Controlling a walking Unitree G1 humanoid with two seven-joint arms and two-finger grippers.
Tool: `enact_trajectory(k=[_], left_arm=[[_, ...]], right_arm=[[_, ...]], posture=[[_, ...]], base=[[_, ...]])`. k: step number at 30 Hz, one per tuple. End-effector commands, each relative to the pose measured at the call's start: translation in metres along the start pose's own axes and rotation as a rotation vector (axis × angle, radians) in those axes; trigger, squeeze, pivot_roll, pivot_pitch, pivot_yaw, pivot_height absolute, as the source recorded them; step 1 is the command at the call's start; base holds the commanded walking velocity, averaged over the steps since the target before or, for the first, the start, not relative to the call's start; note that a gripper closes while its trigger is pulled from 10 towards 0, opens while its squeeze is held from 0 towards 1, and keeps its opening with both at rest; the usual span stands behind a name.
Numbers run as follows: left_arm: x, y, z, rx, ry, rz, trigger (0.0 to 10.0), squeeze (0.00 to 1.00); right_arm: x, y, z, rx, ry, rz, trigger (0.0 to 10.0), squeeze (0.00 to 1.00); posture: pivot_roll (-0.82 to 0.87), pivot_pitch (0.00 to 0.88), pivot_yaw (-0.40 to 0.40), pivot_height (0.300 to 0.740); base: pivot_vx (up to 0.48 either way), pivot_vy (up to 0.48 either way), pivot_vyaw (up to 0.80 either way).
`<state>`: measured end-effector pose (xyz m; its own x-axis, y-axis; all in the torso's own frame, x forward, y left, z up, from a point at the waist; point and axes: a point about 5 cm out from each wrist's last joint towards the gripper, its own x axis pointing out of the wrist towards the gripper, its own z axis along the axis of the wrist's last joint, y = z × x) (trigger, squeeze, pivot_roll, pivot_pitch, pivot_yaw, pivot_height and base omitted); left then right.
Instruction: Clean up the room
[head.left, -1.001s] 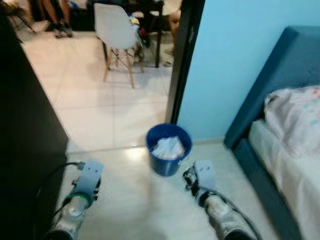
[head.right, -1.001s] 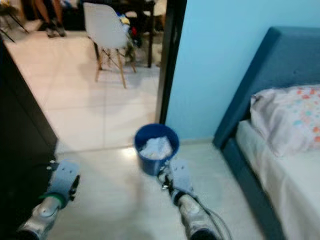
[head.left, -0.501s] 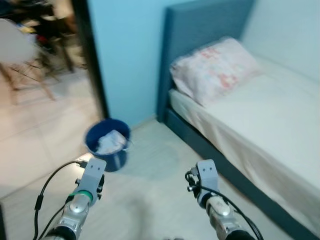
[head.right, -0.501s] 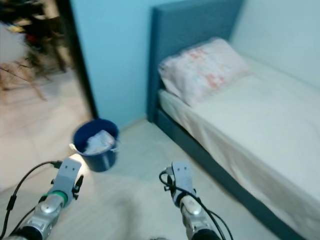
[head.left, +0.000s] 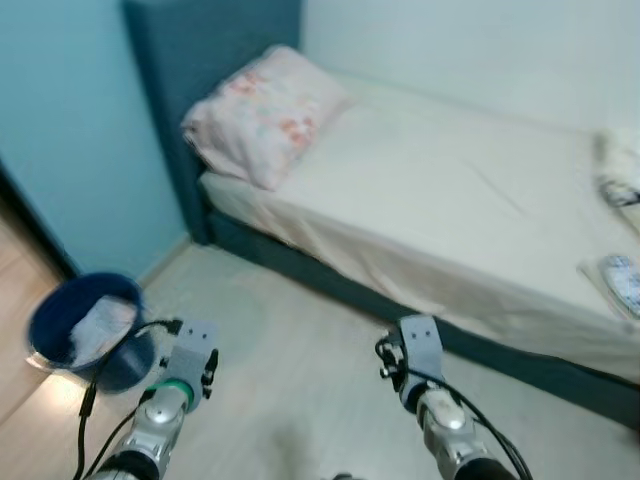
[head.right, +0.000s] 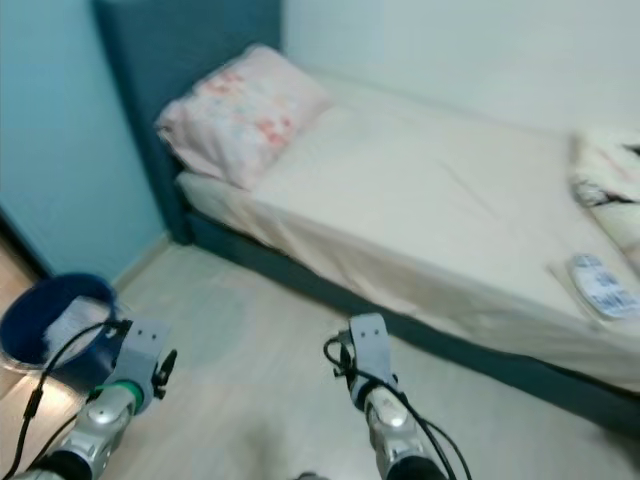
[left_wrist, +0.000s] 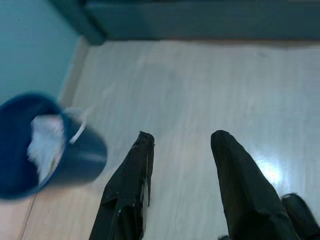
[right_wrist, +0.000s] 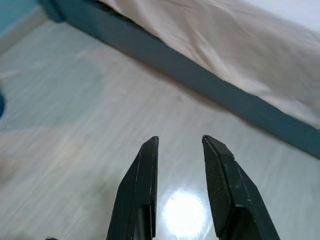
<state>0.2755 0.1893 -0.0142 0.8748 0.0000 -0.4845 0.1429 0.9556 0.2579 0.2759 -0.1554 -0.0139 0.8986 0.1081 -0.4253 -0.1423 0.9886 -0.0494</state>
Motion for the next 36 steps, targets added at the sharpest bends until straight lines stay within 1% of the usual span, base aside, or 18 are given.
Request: enact_trajectory(k=[1,9,12,21,36], left_arm=[[0.0,0.0,-0.001,-0.014,0.003,-0.004,10.0,0.0],[0.001,-0.002,0.004,-0.029,-0.013,-0.019,10.0,0.0],[0.003,-0.004,0.01,-0.042,-0.04,-0.031,10.0,0.0],[0.004,-0.006,0.014,-0.052,-0.055,-0.036,10.0,0.0],[0.005,-0.008,0.016,-0.053,-0.053,-0.046,10.0,0.0]], right_arm=[[-0.001,0.001,-0.003,0.011,0.012,-0.001,10.0,0.0],[-0.001,0.0,-0.003,0.01,0.013,-0.001,10.0,0.0],[-0.001,0.0,-0.003,0.011,0.012,-0.003,10.0,0.0],[-0.001,0.0,-0.003,0.01,0.013,-0.002,10.0,0.0],[-0.001,0.0,-0.003,0.009,0.013,-0.002,10.0,0.0]], posture=[[0.01,0.002,0.028,0.74],[0.01,0.003,0.027,0.74],[0.0,0.002,0.027,0.74],[0.0,0.003,0.026,0.74],[0.0,0.002,0.027,0.74]], base=[[0.0,0.0,-0.8],[0.0,0.0,-0.8],[0.0,0.0,-0.8],[0.0,0.0,-0.8],[0.0,0.0,-0.8]])
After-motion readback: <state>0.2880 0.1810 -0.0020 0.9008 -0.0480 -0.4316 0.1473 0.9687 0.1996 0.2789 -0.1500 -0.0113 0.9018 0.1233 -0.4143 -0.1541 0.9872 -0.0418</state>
